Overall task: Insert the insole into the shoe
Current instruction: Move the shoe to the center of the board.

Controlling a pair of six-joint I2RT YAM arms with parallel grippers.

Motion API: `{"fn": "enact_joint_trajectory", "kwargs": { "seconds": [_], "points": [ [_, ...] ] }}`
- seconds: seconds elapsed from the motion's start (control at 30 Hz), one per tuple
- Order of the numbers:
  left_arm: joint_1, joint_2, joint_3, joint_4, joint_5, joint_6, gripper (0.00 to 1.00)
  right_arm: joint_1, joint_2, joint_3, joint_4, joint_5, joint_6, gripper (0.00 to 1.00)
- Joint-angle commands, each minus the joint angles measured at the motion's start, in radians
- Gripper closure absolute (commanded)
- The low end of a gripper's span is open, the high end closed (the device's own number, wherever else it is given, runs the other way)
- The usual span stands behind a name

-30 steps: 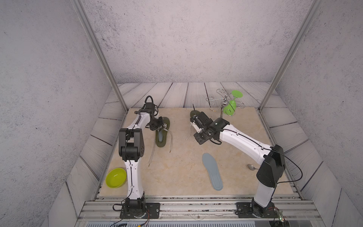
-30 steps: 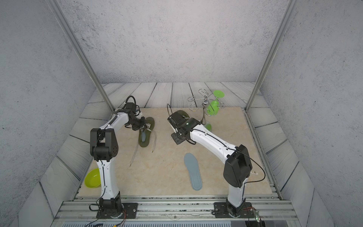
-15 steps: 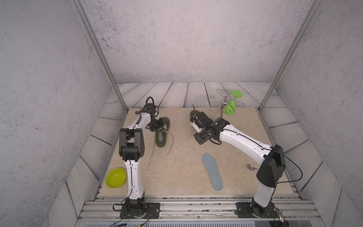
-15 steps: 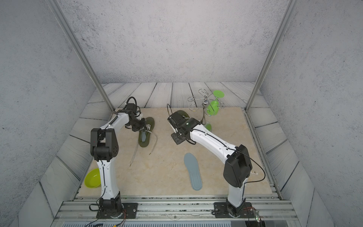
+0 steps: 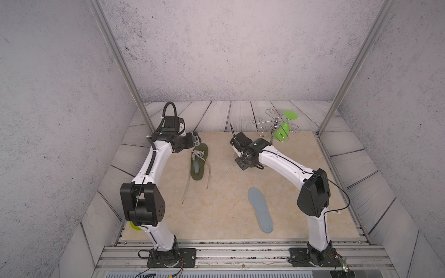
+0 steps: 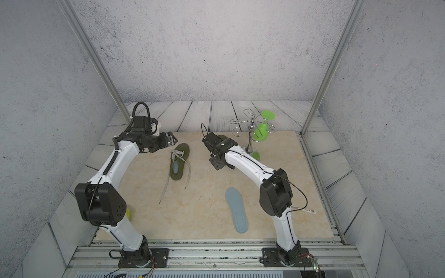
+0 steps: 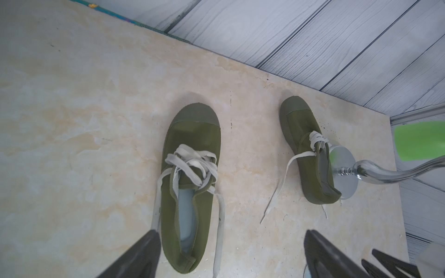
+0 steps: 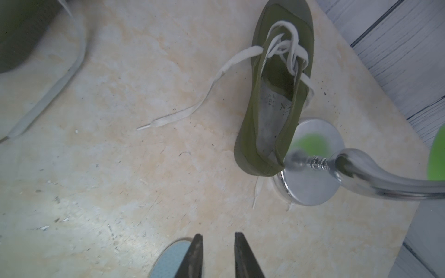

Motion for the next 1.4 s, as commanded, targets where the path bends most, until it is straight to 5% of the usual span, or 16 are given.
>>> {"fn": "enact_joint_trajectory", "kwargs": {
  "seconds": [0.0, 0.57, 1.13, 1.37],
  "points": [
    [0.003, -0.058, -0.107, 0.070, 0.026, -0.031, 0.04, -0.030, 0.103, 0.075, -0.053, 0.029, -0.030, 0.68],
    [0.004, -0.159, -0.335, 0.154, 0.072, -0.092, 0.04, -0.095, 0.444, 0.438, -0.119, 0.043, -0.093, 0.63],
    [0.002, -0.157, -0.359, 0.159, 0.092, -0.108, 0.08, -0.112, 0.545, 0.538, -0.044, -0.091, -0.124, 0.59],
    [0.002, -0.164, -0.377, 0.163, 0.111, -0.123, 0.11, -0.076, 0.426, 0.392, -0.004, -0.116, -0.119, 0.62]
  ]
}}
